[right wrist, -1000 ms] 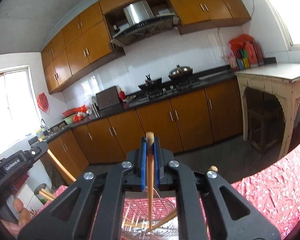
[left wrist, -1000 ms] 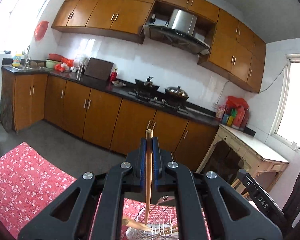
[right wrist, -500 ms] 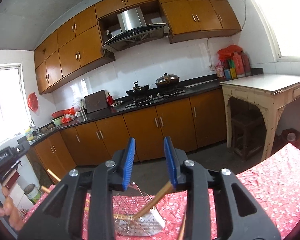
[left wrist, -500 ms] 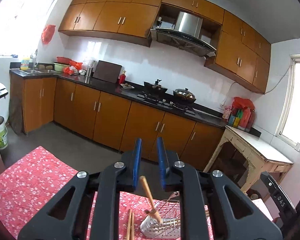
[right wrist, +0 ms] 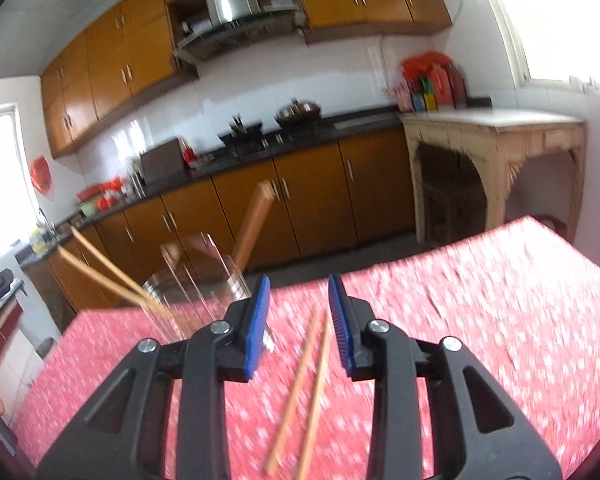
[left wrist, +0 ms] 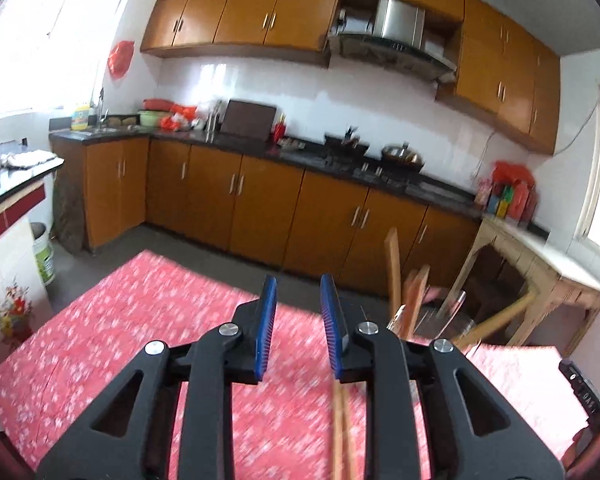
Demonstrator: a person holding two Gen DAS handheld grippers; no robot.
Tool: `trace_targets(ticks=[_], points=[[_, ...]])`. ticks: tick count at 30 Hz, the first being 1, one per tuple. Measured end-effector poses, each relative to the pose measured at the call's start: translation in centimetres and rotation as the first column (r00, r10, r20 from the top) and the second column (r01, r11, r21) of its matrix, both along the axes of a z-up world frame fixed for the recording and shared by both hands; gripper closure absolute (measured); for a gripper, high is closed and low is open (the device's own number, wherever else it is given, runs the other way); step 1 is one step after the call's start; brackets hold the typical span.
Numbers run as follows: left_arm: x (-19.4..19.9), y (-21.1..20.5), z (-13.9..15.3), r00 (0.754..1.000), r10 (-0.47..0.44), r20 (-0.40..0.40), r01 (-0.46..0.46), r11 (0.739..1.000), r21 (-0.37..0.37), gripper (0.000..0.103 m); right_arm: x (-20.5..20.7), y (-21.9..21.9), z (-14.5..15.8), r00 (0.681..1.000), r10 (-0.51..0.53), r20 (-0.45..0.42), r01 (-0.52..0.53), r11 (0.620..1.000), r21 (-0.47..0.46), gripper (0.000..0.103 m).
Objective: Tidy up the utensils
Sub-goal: 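Close the right tool on a chopstick while the left tool grasps another chopstick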
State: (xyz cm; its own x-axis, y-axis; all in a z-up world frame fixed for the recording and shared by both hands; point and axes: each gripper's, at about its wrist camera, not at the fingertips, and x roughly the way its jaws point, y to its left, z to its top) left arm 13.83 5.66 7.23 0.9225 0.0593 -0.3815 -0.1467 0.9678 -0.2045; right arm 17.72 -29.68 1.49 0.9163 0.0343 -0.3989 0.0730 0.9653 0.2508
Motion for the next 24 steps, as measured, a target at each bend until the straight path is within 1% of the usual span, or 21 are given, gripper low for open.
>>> trace_targets(ticks=[2, 5, 8, 11, 13, 16, 21, 23, 24], points=[[0.0, 0.1, -2.1, 0.999, 0.002, -0.045, -0.002, 1.000, 0.002, 0.080, -0.3, -0.3, -2.4, 0.998, -0.005, -0.056, 0.005, 1.000, 0.009, 0.072], [0.4, -0.1, -5.4, 0.993, -0.006, -0.118, 0.007, 1.000, 0.007, 0.080, -0.5, 0.0, -5.1, 0.993, -0.003, -0.122, 0.004, 1.000, 0.009, 0.072], [0.8, -1.0, -8.3, 0.982, -0.039, -0.184, 0.045, 0.999, 0.028, 0.080, -0.4, 0.7, -7.5, 0.982, 0.011, -0.187, -0.011, 1.000, 0.000, 0.072], [1.1, -2.5, -10.9, 0.965, -0.091, -0.247, 0.108, 0.993, 0.054, 0.080, 0.1, 1.5, -9.6, 0.964, 0.043, -0.262, -0.044, 0.999, 0.003, 0.072], [1.0, -3.1, -12.1, 0.954, -0.125, -0.274, 0.149, 0.986, 0.069, 0.080, 0.5, 2.4, -11.2, 0.943, 0.074, -0.325, -0.079, 0.997, -0.003, 0.072], [0.8, -4.0, -13.0, 0.938, -0.166, -0.303, 0.198, 0.977, 0.076, 0.080, 0.8, 3.6, -12.7, 0.918, 0.093, -0.386, -0.114, 0.993, -0.032, 0.072], [0.2, -4.7, -14.1, 0.918, -0.217, -0.332, 0.251, 0.966, 0.063, 0.080, 1.5, 4.4, -14.1, 0.896, 0.076, -0.437, -0.124, 0.989, -0.083, 0.072], [0.2, -4.9, -14.3, 0.908, -0.239, -0.343, 0.270, 0.962, 0.044, 0.080, 1.7, 4.7, -14.0, 0.899, 0.062, -0.433, -0.122, 0.986, -0.112, 0.078], [0.1, -5.0, -14.6, 0.905, -0.248, -0.346, 0.277, 0.960, 0.034, 0.080, 1.7, 4.7, -14.0, 0.899, 0.055, -0.434, -0.119, 0.985, -0.122, 0.093]])
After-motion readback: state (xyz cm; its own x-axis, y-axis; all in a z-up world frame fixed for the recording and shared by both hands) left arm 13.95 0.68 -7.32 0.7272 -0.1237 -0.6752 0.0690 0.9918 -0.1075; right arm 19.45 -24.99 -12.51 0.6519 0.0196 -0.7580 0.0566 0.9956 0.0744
